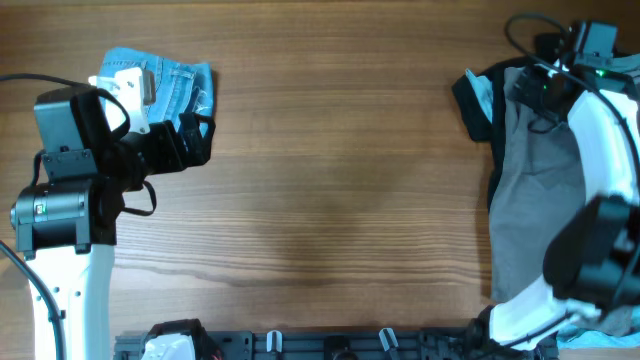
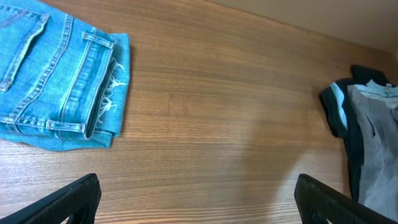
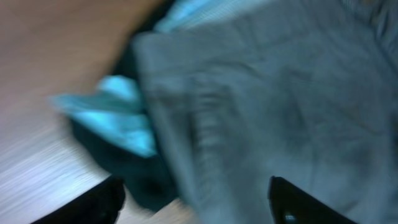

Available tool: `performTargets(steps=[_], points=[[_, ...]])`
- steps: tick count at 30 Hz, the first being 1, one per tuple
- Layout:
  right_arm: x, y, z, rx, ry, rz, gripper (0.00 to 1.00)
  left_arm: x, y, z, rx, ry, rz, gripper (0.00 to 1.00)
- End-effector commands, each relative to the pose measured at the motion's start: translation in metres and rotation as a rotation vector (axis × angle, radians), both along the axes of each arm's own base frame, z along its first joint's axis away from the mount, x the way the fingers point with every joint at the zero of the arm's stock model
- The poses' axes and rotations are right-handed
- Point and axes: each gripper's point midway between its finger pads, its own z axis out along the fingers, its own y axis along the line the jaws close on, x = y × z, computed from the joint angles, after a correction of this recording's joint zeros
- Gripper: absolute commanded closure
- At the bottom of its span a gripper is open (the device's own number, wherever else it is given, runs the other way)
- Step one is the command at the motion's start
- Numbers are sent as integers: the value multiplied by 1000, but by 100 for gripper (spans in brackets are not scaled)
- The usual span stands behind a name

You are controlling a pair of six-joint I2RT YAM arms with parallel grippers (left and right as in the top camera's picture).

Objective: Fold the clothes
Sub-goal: 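Reach the right gripper to the grey shorts on the right pile and grasp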

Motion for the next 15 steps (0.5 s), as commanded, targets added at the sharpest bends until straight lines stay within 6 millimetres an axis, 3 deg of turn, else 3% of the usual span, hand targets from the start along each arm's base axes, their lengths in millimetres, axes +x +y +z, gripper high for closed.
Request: performTargets(steps=[1,4,6,9,10,12,15], points=[[8,-2,-41,55,60,68,26,1,-4,9,2,-27,-29,0],[12,2,-66,60,95,107,32,1,-4,9,3,-27,-29,0],[13,9,-71,94,95,130,38,1,-4,9,3,-27,-29,0],[21,45,-67,219,38,343,27,1,-4,9,3,-27,-29,0],[19,46,-68,225,46,344,27,1,-4,9,3,-27,-29,0],[11,35,-72,196,89,266,27,1,-4,9,2,-27,-29,0],[-1,-2,-78,56,158,64,39,0,-4,8,2,-23,-29,0]])
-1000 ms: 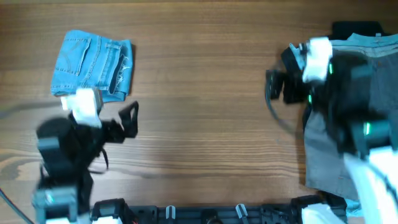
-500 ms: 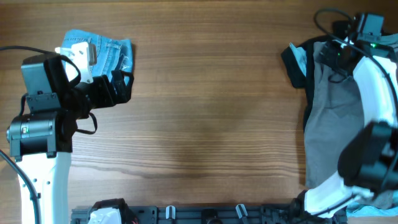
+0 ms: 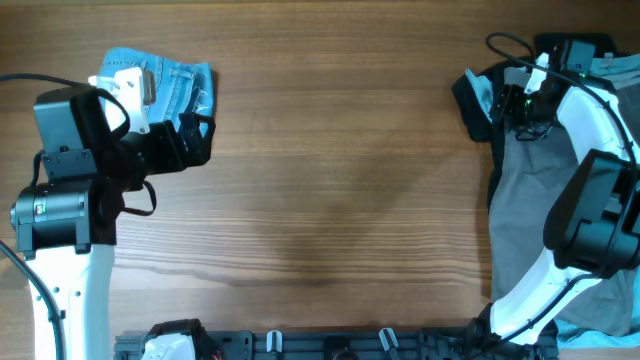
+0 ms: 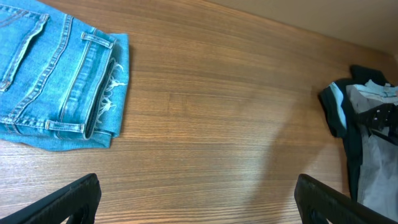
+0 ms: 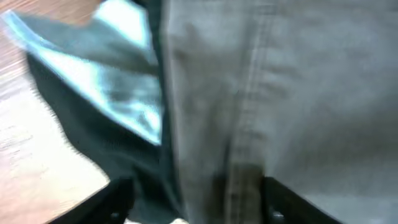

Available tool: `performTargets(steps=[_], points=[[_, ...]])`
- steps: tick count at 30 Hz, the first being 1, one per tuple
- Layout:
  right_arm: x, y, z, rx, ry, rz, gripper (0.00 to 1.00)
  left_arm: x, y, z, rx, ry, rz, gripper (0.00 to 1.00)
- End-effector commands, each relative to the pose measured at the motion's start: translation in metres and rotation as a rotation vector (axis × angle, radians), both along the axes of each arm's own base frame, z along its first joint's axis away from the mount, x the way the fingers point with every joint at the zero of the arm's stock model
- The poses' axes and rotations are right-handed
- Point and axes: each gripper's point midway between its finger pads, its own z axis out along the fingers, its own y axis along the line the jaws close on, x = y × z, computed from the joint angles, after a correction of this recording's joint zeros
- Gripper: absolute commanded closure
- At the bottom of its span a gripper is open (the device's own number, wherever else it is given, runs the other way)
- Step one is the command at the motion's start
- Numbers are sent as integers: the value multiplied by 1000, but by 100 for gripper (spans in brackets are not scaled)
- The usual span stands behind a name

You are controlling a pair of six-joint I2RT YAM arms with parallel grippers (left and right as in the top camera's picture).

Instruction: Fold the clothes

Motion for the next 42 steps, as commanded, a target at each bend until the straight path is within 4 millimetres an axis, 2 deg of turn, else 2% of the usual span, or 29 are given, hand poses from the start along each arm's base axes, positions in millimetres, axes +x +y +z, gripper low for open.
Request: performTargets(steps=[1,2,3,4,6,9,11,12,14,15,16,18,19,20,22,23,24,26,27,28,29,30,31,32,34,36,39,42], points=[[-8,-31,-5,-129,53,-141,45,0,-4,8,2,-19,-28,0],[-9,-32,-5,-128,53,-151,54,-1,-4,7,2,-18,-28,0],[-9,-34,-4,-126,53,-160,73,-1,-4,7,1,-17,-28,0],[-9,-36,-3,-125,49,-164,85,-1,-4,7,-2,-15,-24,0],[-7,-39,3,-126,31,-173,96,-1,-5,7,-13,-11,-18,0],[-4,-43,22,-137,-15,-183,96,-1,-4,7,-18,-9,-13,0],[-1,-48,42,-147,-60,-194,96,-1,-4,7,-18,-9,-13,0],[6,-44,68,-130,-125,-160,96,-2,-6,8,-23,-10,-18,0],[21,-15,124,-50,-290,14,96,-2,-9,12,-35,-26,-32,0],[22,0,162,-16,-384,71,96,-3,-9,14,-34,-36,-32,0],[22,9,183,5,-435,102,96,-3,-9,16,-33,-43,-32,0],[12,45,253,50,-594,229,96,-6,-9,22,-30,-63,-31,0],[-1,72,287,69,-667,301,96,-8,-9,26,-28,-81,-32,0],[-14,99,308,69,-713,377,96,-11,-9,31,-23,-101,-29,0],[-38,156,328,87,-745,528,96,-14,-5,42,-1,-146,-11,0],[-68,244,320,174,-694,751,96,-17,4,60,41,-229,30,0],[-83,284,307,220,-646,851,95,-20,4,69,48,-267,36,0],[-108,339,287,279,-573,995,89,-26,7,81,62,-313,50,0],[-123,367,277,305,-537,1070,83,-30,9,85,74,-328,64,0],[-145,403,262,327,-492,1176,72,-34,14,88,92,-343,88,0],[-158,422,252,318,-466,1226,55,-38,19,92,114,-359,119,0],[-165,438,239,272,-441,1251,41,-42,25,97,134,-376,149,0],[-165,443,229,205,-426,1221,35,-45,28,100,146,-389,167,0],[-157,439,224,131,-422,1151,30,-49,31,104,157,-407,183,0],[-136,418,229,29,-448,1024,21,-50,31,108,160,-421,184,0],[-116,390,245,-17,-489,900,18,-47,27,105,146,-412,163,0],[-98,351,272,-3,-542,743,16,-36,12,95,93,-373,81,1],[-82,293,301,47,-592,519,15,-9,-14,63,42,-258,-54,6]])
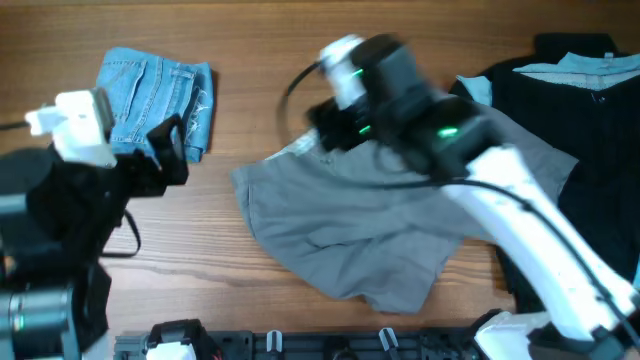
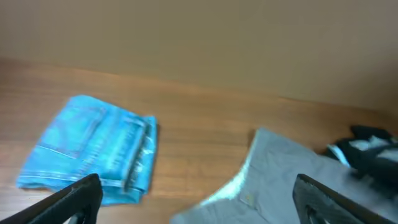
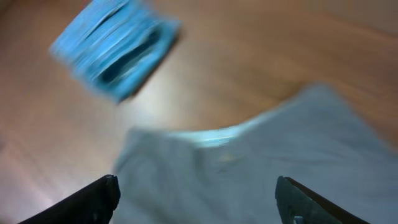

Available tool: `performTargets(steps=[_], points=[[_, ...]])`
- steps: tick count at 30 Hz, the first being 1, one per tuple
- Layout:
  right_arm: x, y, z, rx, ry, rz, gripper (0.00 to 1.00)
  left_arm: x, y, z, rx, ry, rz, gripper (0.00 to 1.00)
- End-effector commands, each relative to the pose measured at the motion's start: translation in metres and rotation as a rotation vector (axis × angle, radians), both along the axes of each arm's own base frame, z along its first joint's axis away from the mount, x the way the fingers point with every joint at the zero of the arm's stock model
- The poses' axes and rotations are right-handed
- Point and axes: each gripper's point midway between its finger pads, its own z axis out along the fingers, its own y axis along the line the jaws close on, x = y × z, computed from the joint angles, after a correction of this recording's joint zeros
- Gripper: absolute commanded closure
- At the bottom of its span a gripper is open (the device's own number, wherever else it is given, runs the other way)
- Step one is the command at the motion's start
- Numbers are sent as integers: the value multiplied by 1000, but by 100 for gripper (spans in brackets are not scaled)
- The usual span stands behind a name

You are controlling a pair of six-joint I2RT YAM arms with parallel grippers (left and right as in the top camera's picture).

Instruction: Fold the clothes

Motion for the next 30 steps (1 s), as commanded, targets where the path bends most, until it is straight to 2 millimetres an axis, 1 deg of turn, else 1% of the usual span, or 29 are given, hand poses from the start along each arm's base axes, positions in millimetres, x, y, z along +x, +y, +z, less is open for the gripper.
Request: performTargets(steps=[1,2,4,5,6,7,9,11,13,14,16,18,20,22,24,27,28,30], points=[[13,-72,60,149,-82,-271,15,39,-46,-46,-31,165,-236,9],[13,-85,64,170,-82,-292,15,51,-59,-64,-17,216,-282,10],[13,-106,65,202,-55,-345,15,76,-92,-107,9,323,-388,13],[13,-117,60,209,-22,-390,15,90,-113,-134,31,369,-449,18],[12,-125,54,198,3,-413,15,103,-133,-161,73,395,-518,25],[10,-132,48,182,31,-433,15,113,-147,-182,99,408,-564,26],[5,-139,39,160,69,-448,15,128,-166,-214,113,428,-599,24],[0,-140,32,141,99,-449,15,141,-180,-243,119,445,-621,19],[-2,-141,29,133,114,-450,14,151,-188,-267,121,451,-631,10],[-2,-141,26,128,124,-451,14,158,-191,-282,123,452,-637,10],[-3,-143,21,111,142,-461,13,165,-195,-305,124,462,-641,9],[-4,-144,16,104,152,-465,14,164,-198,-323,125,488,-651,10],[-5,-144,13,99,161,-465,14,159,-201,-338,153,506,-691,13],[-6,-144,9,94,170,-466,14,155,-205,-351,168,527,-715,14],[-5,-144,8,93,174,-467,14,149,-213,-360,175,540,-740,12],[-5,-144,7,93,175,-467,14,139,-227,-365,205,541,-795,16],[-5,-144,7,93,175,-467,14,134,-233,-366,209,546,-810,20],[-5,-144,7,92,175,-467,13,126,-242,-371,223,559,-835,41]])
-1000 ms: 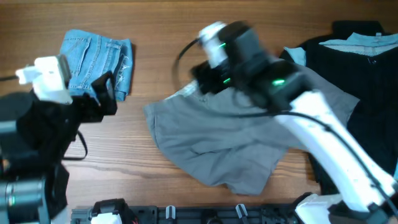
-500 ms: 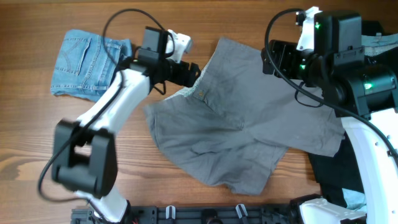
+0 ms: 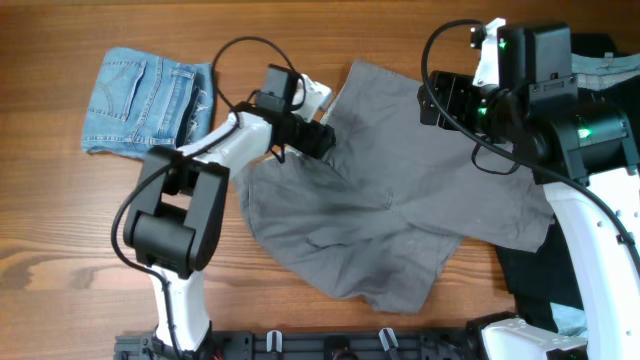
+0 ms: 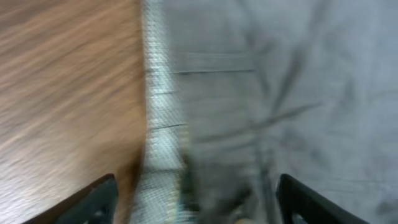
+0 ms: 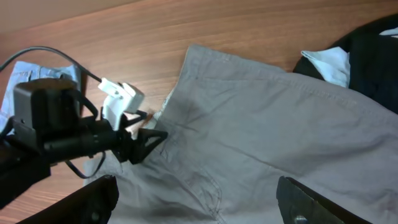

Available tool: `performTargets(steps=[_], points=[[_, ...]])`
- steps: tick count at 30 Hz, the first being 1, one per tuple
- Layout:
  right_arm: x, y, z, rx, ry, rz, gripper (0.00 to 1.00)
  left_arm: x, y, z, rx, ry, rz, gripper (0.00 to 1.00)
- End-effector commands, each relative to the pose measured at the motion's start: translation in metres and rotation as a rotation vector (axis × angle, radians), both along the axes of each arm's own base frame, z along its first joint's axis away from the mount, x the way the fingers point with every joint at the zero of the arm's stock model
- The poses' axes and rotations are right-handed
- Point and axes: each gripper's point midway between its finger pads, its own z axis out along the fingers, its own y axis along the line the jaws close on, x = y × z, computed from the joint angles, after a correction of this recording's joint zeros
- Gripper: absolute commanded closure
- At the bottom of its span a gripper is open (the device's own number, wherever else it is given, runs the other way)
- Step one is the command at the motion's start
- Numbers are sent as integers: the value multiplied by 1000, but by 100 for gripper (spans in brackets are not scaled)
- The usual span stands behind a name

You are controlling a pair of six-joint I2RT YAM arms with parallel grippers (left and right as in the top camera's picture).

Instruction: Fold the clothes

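Grey shorts (image 3: 400, 210) lie spread and creased across the middle of the table, and show too in the right wrist view (image 5: 280, 137). My left gripper (image 3: 316, 138) is low over their left waistband edge (image 4: 163, 124); its fingers (image 4: 102, 199) stand wide apart, open, with the hem between them. My right gripper (image 3: 440, 100) hangs open above the shorts' upper right part, with nothing between its fingers (image 5: 99, 199). In the right wrist view the left gripper (image 5: 144, 140) sits on the fabric's edge.
Folded blue jeans (image 3: 145, 100) lie at the far left. A pile of dark clothing (image 3: 600, 60) with a pale blue lining sits at the far right, partly under the shorts. The left arm (image 3: 200, 190) stretches across the left half of the table.
The left gripper was by the jeans; now it is on the shorts' left waistband edge. The right gripper has gone from mid-table to the upper right. The shorts lie higher and flatter.
At first the grey shorts lay on the dark pile at the right, with the right gripper over them and the left arm idle beside the jeans. Then the right gripper was close on the pile. Later the shorts were mid-table under the right arm; now both grippers stand open.
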Motion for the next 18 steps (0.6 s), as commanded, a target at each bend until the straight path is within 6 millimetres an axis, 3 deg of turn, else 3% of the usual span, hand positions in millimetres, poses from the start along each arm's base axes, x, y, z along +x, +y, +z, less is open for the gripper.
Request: performTargets(steps=[1,5,6,8,13,15,17,18], points=[[1,0,-5,2,17,-7,13,-20,-24,-15,19,23,-96,49],[1,0,-6,16,28,-27,13,-27,-26,-29,93,23,-101,81],[0,0,-6,15,29,-26,13,-25,-22,-30,119,13,-83,94],[0,0,-7,14,30,-26,13,-7,2,-33,206,-11,71,96],[-6,-6,-13,-16,63,-44,10,33,120,-26,424,-52,528,96],[-15,-22,-26,-73,129,-122,10,38,179,-24,450,-10,648,91],[-20,-31,-37,-108,180,-170,10,34,232,-24,439,54,808,93],[-21,-31,-40,-111,193,-173,10,30,247,-24,417,85,857,96]])
